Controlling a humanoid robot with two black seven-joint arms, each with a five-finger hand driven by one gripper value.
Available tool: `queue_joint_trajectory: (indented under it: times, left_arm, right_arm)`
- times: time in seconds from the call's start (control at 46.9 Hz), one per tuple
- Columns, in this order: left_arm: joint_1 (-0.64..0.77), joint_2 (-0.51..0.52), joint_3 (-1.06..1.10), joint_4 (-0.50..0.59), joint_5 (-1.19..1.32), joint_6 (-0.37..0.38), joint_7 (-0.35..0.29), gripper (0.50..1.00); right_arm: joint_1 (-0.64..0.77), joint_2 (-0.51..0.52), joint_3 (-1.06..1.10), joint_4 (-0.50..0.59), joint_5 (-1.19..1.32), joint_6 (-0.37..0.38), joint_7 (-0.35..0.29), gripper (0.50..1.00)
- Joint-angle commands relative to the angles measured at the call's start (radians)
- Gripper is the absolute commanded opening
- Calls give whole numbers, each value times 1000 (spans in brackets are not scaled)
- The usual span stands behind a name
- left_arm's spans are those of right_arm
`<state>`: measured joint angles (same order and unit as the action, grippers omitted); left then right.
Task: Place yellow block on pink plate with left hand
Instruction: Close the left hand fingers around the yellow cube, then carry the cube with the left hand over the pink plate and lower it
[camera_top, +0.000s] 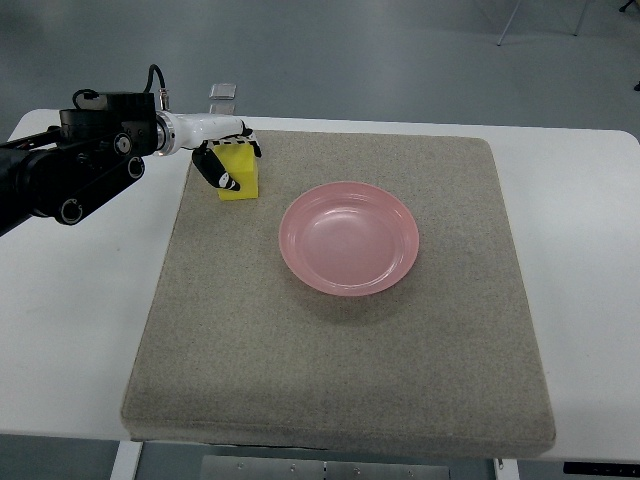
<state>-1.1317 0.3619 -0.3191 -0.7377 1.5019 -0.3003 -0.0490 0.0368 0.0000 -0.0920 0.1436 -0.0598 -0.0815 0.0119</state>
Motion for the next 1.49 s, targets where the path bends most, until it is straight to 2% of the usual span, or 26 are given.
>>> queue_joint_trajectory:
  times: [0.0,0.171,0.384,0.704,0.875,1.216,1.473]
  left_arm:
    - [-13,0,-2,-5,-2,-8,0,500]
    - [-51,40,-3,-63,-14,-37,-3,500]
    - [-69,130,-5,-273,-23,-91,-9,500]
    - [-66,143,-5,-545,-42,-99,-12,500]
    - [-54,85,-3,-532,-20,-91,-12,500]
    - [-31,-47,-2,-405,64,-63,-12,500]
    - [-8,-89,-3,-364,100,-60,-11,505]
  right_arm:
    - [0,0,0,-1,0,0,0,924]
    - [0,0,0,-1,0,-1,0,924]
    - [0,0,0,1,0,0,0,924]
    - [0,0,0,-1,0,-1,-1,924]
    - [0,0,0,-1,0,0,0,924]
    - [0,0,0,-1,0,-1,0,924]
    - [0,0,0,1,0,0,0,924]
